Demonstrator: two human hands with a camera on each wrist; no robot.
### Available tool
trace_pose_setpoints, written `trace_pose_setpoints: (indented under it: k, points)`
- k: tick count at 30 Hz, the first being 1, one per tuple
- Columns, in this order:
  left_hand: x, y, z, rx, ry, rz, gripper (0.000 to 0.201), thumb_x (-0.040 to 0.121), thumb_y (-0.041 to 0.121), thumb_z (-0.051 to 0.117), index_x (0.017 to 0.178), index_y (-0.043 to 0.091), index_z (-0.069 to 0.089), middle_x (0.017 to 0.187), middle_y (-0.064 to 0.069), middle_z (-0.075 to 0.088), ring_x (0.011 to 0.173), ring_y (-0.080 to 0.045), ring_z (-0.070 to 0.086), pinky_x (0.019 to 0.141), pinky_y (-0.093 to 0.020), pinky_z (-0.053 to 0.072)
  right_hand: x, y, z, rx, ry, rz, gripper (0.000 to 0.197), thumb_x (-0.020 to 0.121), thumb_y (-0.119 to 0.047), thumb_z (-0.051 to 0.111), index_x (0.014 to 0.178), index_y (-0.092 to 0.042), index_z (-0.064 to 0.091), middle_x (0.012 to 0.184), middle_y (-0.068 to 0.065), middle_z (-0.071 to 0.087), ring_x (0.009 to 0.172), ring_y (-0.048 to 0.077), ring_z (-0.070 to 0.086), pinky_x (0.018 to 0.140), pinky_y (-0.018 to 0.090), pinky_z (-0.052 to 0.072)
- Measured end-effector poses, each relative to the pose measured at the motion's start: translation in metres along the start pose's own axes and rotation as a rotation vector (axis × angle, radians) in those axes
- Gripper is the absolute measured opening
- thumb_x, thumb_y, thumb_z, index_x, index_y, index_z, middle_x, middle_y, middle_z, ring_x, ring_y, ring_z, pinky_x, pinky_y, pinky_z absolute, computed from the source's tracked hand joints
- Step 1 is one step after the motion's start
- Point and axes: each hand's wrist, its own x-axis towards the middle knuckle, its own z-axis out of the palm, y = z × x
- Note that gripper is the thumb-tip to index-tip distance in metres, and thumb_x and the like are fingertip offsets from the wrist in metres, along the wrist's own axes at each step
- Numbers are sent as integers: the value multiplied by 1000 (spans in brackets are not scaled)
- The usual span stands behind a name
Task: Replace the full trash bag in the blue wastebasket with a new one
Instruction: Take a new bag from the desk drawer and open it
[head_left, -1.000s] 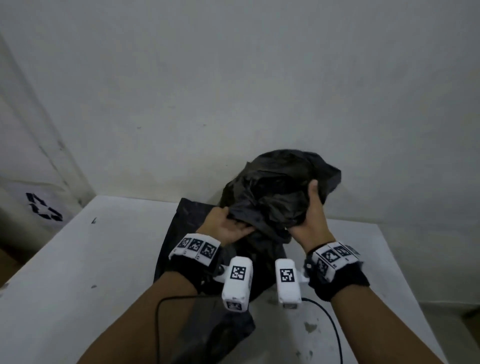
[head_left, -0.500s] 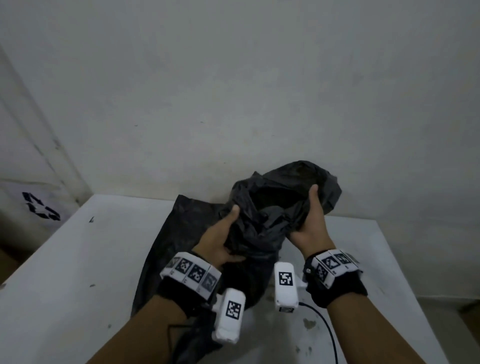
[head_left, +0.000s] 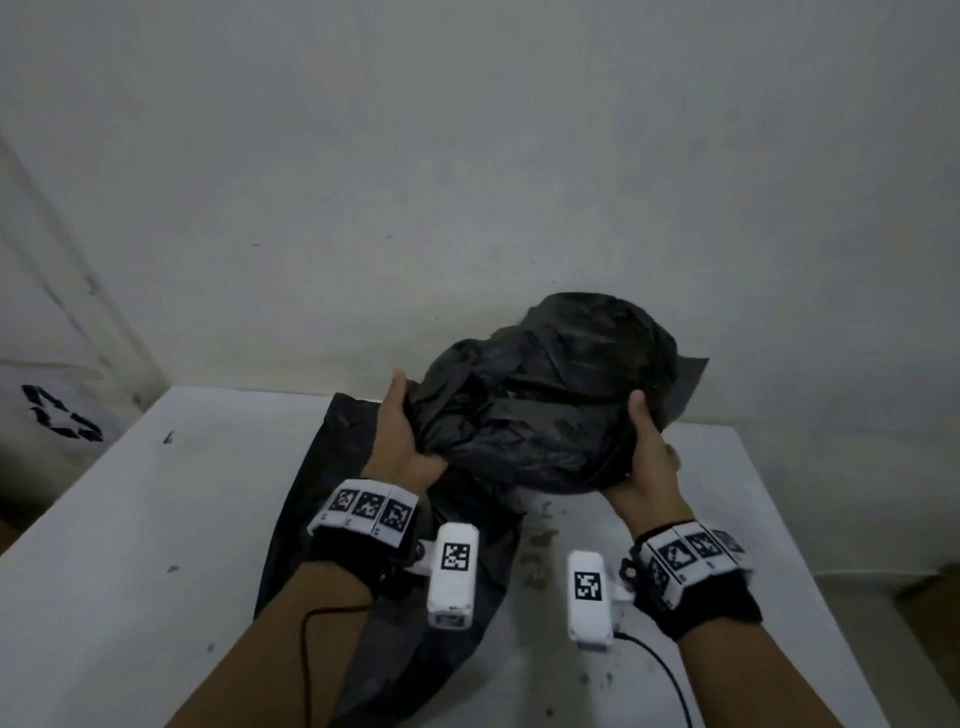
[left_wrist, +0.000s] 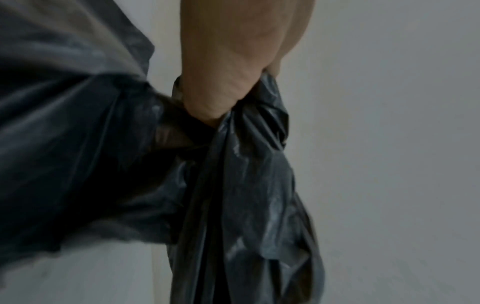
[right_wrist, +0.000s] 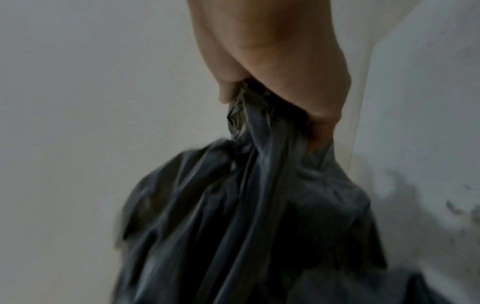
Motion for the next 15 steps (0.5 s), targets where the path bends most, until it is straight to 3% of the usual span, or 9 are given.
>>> trace_pose_setpoints:
  k: [2, 3, 6, 7, 9, 11, 13, 15]
  points:
    - [-5, 4, -1, 112, -116, -49, 64, 95, 59, 34, 128, 10, 58, 130, -17, 60, 114, -33, 62, 92, -48, 53, 5, -9, -13, -168, 242, -78, 127, 50, -57, 90, 150, -43, 13, 153, 3, 36, 124, 32, 53, 91, 56, 51]
    - [-9, 6, -2, 156, -147, -42, 59, 96, 55, 36, 125, 10, 62, 128, -16, 62, 109, -32, 65, 90, -45, 54, 4, -13, -16, -283, 329, -164, 130, 53, -52, 90, 150, -44, 4, 155, 2, 31, 127, 30, 49, 96, 55, 48]
    - [-12, 13, -5, 267, -124, -46, 47, 97, 43, 42, 117, 9, 66, 121, -16, 66, 99, -29, 69, 84, -39, 58, 13, -26, -23, -566, 311, -375, 127, 71, -30, 84, 151, -33, -14, 159, 8, 18, 139, 23, 35, 110, 38, 34]
    - [-14, 14, -7, 307, -100, -69, 45, 97, 42, 45, 121, 9, 64, 122, -16, 65, 100, -29, 69, 84, -39, 58, 20, -31, -24, -624, 281, -368, 127, 73, -24, 83, 151, -31, -17, 159, 10, 20, 139, 24, 35, 112, 40, 34]
    - [-15, 18, -14, 368, -57, -104, 45, 93, 40, 53, 124, 8, 62, 124, -16, 64, 108, -31, 65, 90, -42, 55, 31, -38, -22, -667, 211, -194, 127, 75, -20, 81, 150, -27, -21, 155, 15, 29, 133, 31, 44, 107, 52, 40]
    - [-13, 25, -26, 405, 13, -88, 48, 86, 37, 64, 121, 5, 63, 123, -16, 65, 111, -33, 63, 95, -44, 50, 36, -42, -20, -764, 129, 11, 122, 74, -27, 81, 153, -20, -12, 153, 18, 32, 126, 37, 50, 98, 54, 46]
    - [-12, 34, -37, 420, 64, -45, 47, 85, 35, 66, 120, 4, 64, 122, -17, 65, 111, -34, 64, 96, -45, 49, 30, -43, -8, -965, 32, 71, 116, 63, -45, 85, 151, -5, 22, 145, 19, 45, 120, 36, 56, 94, 47, 51]
    - [-12, 43, -43, 405, 83, -8, 49, 87, 35, 65, 125, 4, 61, 124, -18, 64, 114, -35, 61, 102, -48, 45, 24, -39, 5, -1144, -47, 44, 96, 54, -53, 86, 125, 5, 58, 116, 19, 66, 93, 30, 67, 78, 38, 57]
